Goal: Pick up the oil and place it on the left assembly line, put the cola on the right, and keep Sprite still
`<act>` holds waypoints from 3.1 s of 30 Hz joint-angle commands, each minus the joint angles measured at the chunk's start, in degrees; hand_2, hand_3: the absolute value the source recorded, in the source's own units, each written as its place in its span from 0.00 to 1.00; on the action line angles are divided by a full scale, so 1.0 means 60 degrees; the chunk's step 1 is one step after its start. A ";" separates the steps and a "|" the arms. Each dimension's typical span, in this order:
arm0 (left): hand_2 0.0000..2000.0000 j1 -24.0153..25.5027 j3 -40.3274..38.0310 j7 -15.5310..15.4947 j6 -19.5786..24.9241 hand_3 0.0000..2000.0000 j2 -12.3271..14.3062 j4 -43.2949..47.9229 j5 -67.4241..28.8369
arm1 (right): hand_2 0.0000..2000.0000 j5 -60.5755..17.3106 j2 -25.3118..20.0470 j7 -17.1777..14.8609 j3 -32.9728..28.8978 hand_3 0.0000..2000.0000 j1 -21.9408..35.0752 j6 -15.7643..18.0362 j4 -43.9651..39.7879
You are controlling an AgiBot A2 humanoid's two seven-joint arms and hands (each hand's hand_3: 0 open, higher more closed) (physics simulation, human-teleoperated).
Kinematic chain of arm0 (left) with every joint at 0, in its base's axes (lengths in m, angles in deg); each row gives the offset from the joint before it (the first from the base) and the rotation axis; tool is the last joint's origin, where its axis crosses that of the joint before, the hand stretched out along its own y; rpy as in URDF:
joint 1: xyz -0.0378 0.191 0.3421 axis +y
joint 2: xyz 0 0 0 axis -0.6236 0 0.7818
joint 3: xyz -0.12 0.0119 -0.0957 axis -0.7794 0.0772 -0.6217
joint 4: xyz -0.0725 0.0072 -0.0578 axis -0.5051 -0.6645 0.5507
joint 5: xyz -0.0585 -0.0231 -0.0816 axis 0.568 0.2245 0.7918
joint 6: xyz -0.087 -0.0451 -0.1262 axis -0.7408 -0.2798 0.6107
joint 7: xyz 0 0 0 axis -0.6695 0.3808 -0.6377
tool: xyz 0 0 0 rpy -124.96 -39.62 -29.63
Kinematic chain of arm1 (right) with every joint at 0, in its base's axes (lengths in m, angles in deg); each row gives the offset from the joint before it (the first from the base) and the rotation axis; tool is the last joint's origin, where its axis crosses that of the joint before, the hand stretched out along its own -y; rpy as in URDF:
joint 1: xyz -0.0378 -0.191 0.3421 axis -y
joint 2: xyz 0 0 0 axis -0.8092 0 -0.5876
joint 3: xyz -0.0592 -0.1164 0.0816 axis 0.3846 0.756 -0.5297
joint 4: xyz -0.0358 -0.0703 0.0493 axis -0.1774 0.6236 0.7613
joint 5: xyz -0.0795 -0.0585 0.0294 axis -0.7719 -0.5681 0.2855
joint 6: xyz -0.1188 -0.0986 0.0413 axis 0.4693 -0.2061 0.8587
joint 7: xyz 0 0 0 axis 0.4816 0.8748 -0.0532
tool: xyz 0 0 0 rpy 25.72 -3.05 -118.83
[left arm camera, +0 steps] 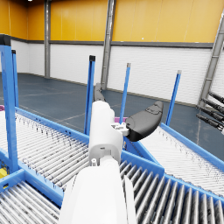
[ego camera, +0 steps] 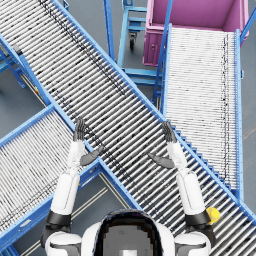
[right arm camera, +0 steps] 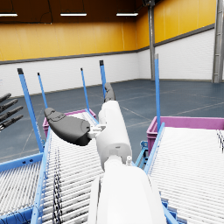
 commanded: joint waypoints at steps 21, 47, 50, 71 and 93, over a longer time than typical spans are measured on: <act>0.00 0.0000 0.0000 0.0000 0.0000 0.00 0.0000 0.0000 0.0000 | 0.00 0.0000 0.0000 0.0000 0.0000 0.00 0.0000 0.0000 0.0000; 0.00 0.0000 0.0000 0.0000 0.0000 0.00 0.0000 0.0000 0.0000 | 0.00 0.0000 0.0000 0.0000 0.0000 0.00 0.0000 0.0000 0.0000; 0.00 0.0000 0.0000 0.0000 0.0000 0.00 0.0000 0.0000 0.0000 | 0.00 0.0000 0.0000 0.0000 0.0000 0.00 0.0000 0.0000 0.0000; 0.00 -0.0549 -0.1232 -0.0779 0.0781 0.00 0.0313 0.0378 0.0000 | 0.00 0.0000 -0.0448 0.0781 -0.0492 0.00 0.0598 -0.0772 0.0488; 0.00 -0.1403 -0.3573 -0.0961 0.0963 0.00 0.0531 0.0972 -0.2620 | 0.00 -0.2991 -0.1053 0.0964 -0.2434 0.00 0.1535 -0.0952 0.1102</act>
